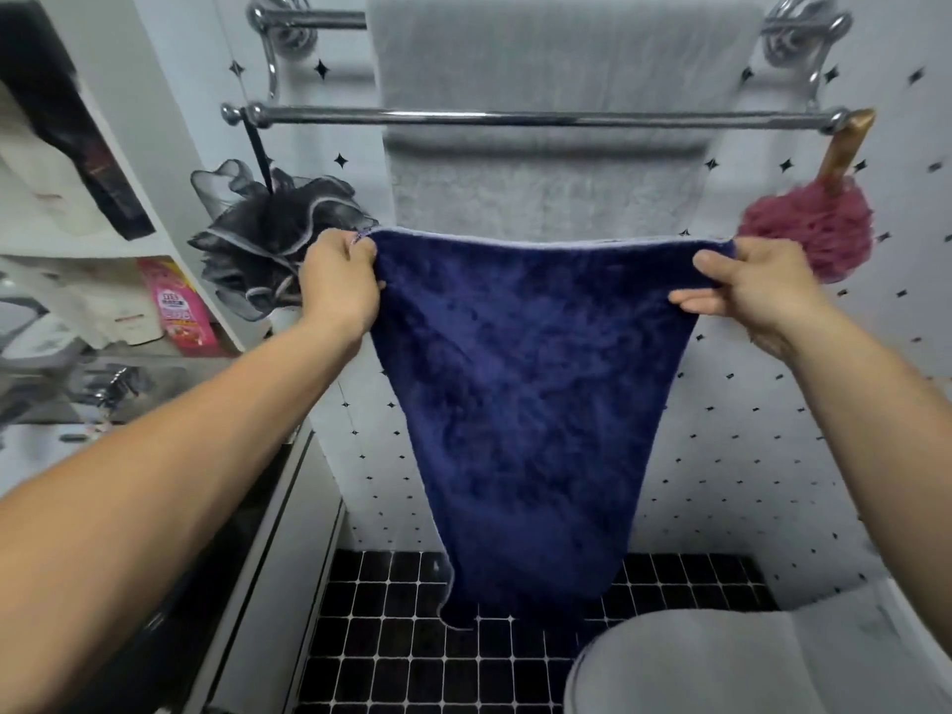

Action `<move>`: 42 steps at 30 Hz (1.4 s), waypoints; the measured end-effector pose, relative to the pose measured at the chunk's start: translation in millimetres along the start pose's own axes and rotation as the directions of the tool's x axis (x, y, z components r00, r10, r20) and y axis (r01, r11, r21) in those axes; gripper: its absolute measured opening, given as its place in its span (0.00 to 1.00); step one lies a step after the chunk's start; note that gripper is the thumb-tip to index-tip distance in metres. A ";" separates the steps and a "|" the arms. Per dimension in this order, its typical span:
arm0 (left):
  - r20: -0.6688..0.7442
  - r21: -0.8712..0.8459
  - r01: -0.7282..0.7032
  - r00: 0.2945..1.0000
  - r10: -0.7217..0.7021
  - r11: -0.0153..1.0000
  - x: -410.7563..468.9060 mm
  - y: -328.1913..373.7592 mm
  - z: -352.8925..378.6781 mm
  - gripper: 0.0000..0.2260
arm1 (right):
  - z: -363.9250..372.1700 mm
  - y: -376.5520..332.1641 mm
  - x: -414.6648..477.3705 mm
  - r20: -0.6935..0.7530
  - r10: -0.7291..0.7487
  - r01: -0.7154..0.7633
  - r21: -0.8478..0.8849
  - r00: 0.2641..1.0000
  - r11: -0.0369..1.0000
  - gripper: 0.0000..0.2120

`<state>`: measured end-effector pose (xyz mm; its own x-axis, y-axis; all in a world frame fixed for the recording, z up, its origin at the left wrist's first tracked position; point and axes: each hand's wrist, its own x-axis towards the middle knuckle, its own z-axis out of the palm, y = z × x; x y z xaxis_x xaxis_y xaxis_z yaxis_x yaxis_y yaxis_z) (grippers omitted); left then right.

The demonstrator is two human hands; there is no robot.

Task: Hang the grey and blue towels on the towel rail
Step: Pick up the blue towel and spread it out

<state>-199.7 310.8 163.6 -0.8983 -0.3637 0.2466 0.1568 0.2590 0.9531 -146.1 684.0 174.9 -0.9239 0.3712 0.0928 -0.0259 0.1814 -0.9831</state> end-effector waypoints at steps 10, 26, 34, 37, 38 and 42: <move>0.365 -0.011 0.150 0.921 -0.135 0.989 -15.7 -23.0 -22.3 0.14 | -9.2 19.8 -7.8 0.081 0.190 -0.187 -0.039 0.979 0.982 0.09; 0.464 0.253 0.048 0.871 -0.165 0.966 22.4 -48.6 -25.5 0.15 | 0.5 -10.2 -39.4 0.154 0.210 -0.178 -0.198 0.965 0.964 0.11; 0.390 0.081 0.046 0.918 -0.074 0.996 48.6 -19.8 -22.2 0.15 | 13.8 -17.4 -19.8 -0.063 0.119 -0.124 -0.090 0.991 0.988 0.09; 0.391 0.095 0.043 0.917 -0.077 0.995 41.7 -29.1 -16.1 0.14 | 20.7 -9.2 -14.5 -0.136 0.143 -0.157 -0.097 0.980 0.983 0.09; 0.405 0.114 0.036 0.911 -0.079 0.993 37.6 -34.0 -14.1 0.11 | 22.3 -5.1 -13.9 -0.141 0.159 -0.172 -0.089 0.977 0.981 0.10; 0.440 0.169 0.092 0.884 -0.159 0.981 31.0 -48.2 -7.6 0.05 | 18.7 10.6 -12.7 -0.056 0.231 -0.235 -0.088 0.971 0.968 0.14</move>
<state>-232.0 280.1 126.7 -0.9995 0.0309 -0.0106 0.0017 0.3723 0.9281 -141.8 664.2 160.4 -0.8821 0.4535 -0.1276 0.2257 0.1690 -0.9594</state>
